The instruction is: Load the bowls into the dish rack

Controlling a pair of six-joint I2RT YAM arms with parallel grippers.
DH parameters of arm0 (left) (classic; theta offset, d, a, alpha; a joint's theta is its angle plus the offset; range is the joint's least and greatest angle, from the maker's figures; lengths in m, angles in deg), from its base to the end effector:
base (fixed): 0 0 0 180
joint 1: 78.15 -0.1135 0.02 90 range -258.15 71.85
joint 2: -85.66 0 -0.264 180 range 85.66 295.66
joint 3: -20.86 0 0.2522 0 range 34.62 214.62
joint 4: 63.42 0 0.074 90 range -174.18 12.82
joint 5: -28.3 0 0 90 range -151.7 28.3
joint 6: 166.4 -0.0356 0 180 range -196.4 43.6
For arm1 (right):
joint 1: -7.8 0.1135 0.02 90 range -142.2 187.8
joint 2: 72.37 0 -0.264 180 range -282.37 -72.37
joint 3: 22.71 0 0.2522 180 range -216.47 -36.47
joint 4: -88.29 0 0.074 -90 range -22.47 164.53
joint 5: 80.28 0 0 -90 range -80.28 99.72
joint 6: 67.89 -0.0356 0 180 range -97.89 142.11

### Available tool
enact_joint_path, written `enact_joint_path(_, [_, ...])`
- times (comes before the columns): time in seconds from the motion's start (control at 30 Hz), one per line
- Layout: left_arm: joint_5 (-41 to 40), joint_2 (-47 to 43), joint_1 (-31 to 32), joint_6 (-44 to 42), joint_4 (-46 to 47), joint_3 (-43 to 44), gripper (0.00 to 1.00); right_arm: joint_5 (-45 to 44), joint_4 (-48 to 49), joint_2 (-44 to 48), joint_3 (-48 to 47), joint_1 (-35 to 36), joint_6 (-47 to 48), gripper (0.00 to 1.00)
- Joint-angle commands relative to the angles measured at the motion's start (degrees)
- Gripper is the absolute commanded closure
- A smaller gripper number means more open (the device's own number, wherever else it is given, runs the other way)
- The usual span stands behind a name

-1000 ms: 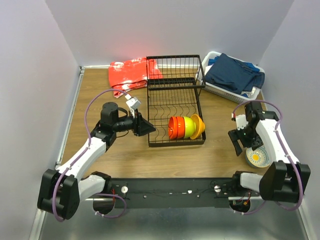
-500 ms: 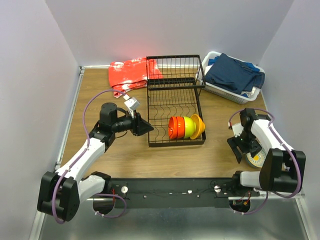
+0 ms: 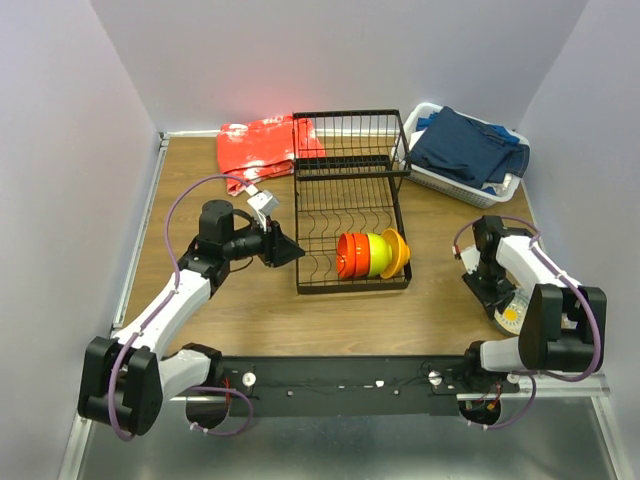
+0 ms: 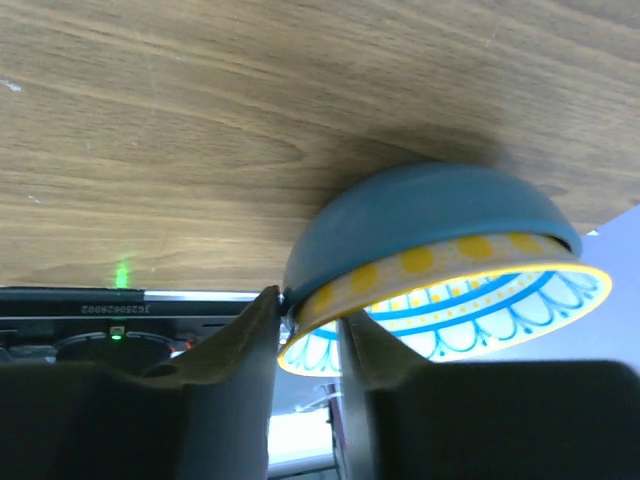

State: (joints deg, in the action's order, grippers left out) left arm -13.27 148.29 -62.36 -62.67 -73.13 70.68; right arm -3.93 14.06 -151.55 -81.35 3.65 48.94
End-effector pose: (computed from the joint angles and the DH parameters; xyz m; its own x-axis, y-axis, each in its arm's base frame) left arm 0.2186 -0.0895 0.2546 -0.5587 -0.0057 -0.8293 0.7339 0.4623 -0.4976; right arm 0.1965 -0.0227 0.1761 -0.9098 -0.3737 0.1803 -0.4033 0.8987 -0.1723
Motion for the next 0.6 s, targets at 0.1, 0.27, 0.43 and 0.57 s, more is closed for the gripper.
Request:
enact_joint_path(0.1, [0.8, 0.2, -0.4, -5.5, -3.8, 4.5, 0.56, 0.7, -1.3, 1.6, -0.1, 3.1, 2.4, 0.78])
enact_joint_path(0.27, [0.2, -2.0, -0.5, -12.7, -11.0, 6.9, 0.55, 6.3, -2.7, 2.9, -2.5, 7.5, 5.7, 0.85])
enact_joint_path(0.43, [-1.9, -4.8, -0.5, -15.8, -15.1, 8.2, 0.55, 13.5, -3.8, 3.8, -4.2, 11.8, 8.4, 0.86])
enact_joint_path(0.57, [-3.9, -6.5, -0.5, -16.1, -16.4, 8.3, 0.55, 19.2, -3.6, 4.9, -5.0, 15.3, 10.4, 0.86])
